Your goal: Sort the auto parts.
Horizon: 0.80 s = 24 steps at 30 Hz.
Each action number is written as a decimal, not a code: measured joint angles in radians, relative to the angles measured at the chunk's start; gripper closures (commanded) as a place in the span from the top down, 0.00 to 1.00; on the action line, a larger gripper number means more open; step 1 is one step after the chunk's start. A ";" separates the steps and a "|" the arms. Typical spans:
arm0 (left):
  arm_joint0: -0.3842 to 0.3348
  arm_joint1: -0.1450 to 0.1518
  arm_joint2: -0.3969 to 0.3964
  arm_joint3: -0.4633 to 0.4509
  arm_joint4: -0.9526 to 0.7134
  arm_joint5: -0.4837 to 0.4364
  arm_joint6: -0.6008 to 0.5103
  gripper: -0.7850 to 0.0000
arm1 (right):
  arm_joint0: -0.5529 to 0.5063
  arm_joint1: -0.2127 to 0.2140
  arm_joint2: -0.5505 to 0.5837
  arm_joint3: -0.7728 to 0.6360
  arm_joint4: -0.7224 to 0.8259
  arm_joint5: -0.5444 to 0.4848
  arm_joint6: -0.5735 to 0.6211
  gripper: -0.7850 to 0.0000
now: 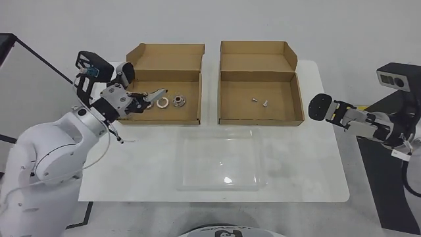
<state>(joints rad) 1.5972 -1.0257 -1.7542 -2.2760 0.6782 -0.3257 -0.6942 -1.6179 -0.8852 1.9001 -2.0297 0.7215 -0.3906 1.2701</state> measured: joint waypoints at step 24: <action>0.006 0.000 -0.012 -0.001 -0.007 -0.004 0.015 1.00 | 0.000 0.000 0.000 0.000 0.000 0.000 0.000 1.00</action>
<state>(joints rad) 1.6027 -1.0258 -1.7663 -2.2775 0.6712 -0.3300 -0.6794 -1.6179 -0.8852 1.9001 -2.0297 0.7215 -0.3906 1.2701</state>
